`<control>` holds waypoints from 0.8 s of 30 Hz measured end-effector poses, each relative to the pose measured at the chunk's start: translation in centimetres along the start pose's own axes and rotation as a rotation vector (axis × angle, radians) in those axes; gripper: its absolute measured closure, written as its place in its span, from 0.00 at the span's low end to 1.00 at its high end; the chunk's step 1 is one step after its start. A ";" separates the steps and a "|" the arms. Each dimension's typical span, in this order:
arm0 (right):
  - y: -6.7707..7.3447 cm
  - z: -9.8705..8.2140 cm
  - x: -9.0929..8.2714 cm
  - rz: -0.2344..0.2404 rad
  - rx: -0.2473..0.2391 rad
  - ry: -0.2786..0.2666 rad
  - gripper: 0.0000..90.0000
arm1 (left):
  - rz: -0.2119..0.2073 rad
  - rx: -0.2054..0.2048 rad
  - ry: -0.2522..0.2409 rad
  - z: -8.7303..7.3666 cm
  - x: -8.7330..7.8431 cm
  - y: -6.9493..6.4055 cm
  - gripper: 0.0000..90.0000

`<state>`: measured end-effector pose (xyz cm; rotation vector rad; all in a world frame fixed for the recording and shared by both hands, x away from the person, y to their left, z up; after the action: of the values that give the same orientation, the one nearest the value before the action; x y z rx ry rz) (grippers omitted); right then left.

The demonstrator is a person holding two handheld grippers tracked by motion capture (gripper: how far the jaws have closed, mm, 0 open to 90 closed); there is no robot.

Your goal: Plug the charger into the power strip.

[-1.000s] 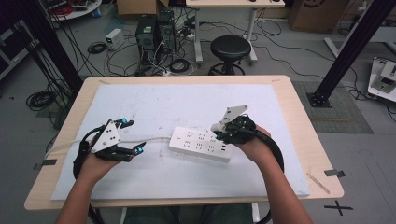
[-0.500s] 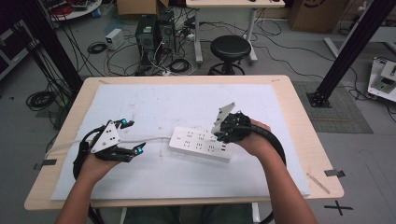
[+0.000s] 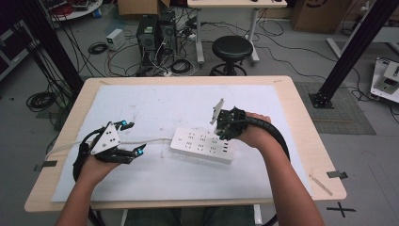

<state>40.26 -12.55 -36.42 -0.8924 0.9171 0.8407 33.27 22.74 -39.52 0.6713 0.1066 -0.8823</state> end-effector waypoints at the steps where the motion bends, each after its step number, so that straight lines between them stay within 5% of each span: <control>1: 0.0 0.0 0.0 -0.002 -0.004 0.006 0.70 | -0.001 0.000 0.000 0.0 0.0 0.0 0.21; 13: -0.5 1.0 0.5 0.058 -0.024 0.037 0.70 | 0.003 -0.004 0.000 0.0 -0.1 -0.1 0.21; 24: -0.7 2.3 1.9 0.190 -0.034 0.134 0.70 | 0.009 -0.010 0.003 -0.6 -0.5 0.1 0.21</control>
<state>42.20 -10.38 -37.21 -0.9087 1.1199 0.9697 33.10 23.45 -39.75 0.6631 0.1107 -0.8711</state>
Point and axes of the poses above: each handheld gripper's, and its own axes: x roughly forward along the jaws, z roughly out of its top, y roughly to its left, the point moved 3 cm from there along x, roughly forward along the jaws, and after that the axes turned 11 degrees about x, right-handed, at the moved point
